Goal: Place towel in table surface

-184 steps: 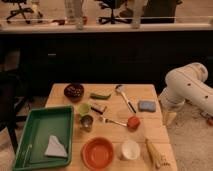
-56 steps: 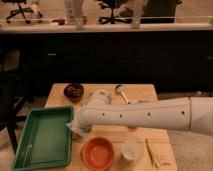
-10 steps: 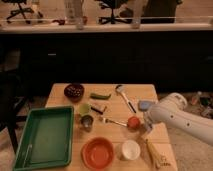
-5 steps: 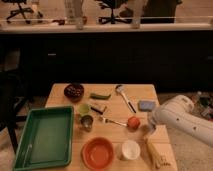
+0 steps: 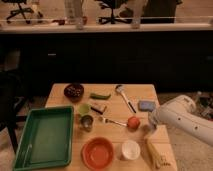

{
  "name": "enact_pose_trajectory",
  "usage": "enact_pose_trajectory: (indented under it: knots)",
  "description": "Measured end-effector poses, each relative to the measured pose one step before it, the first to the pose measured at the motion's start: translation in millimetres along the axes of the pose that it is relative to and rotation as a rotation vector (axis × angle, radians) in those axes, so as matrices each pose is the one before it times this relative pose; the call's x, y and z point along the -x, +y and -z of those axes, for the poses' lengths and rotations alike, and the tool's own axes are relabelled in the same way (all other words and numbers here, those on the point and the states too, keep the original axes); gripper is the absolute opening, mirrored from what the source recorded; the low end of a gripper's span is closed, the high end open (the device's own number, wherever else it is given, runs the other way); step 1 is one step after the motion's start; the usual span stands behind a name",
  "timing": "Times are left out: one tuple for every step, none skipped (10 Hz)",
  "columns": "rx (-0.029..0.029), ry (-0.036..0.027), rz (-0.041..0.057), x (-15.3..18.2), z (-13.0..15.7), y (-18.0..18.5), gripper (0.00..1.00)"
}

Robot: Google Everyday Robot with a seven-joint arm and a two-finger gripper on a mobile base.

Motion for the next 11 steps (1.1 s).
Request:
enact_pose_trajectory:
  knots:
    - [-0.00012,0.0,-0.00004,-0.07,0.0,-0.07,0.39]
    - [-0.00029,-0.00008,-0.00062,-0.16,0.13,-0.24,0.52]
    - [0.00023,0.00034,-0.00051,-0.37,-0.22,-0.04,0.62]
    - [-0.00014,-0.00004,-0.00028,-0.11,0.07,-0.1,0.72]
    - [-0.00006,0.00008,-0.00036,-0.16,0.04,-0.09,0.77]
    - [-0.00038,0.00016,-0.00051,-0.33,0.09,-0.25,0.8]
    - [0.00016,-0.0001,0.00028,0.15,-0.02,0.13,0.8]
    - [-0.0002,0.00017,-0.00047,-0.29,0.03,-0.18,0.8]
    - [0.0,-0.00002,-0.00007,0.0,0.03,0.0,0.8]
    - [-0.00003,0.00017,-0.00003,-0.06,-0.02,-0.03,0.8]
    - [0.00004,-0.00007,-0.00001,0.05,0.01,0.02,0.8]
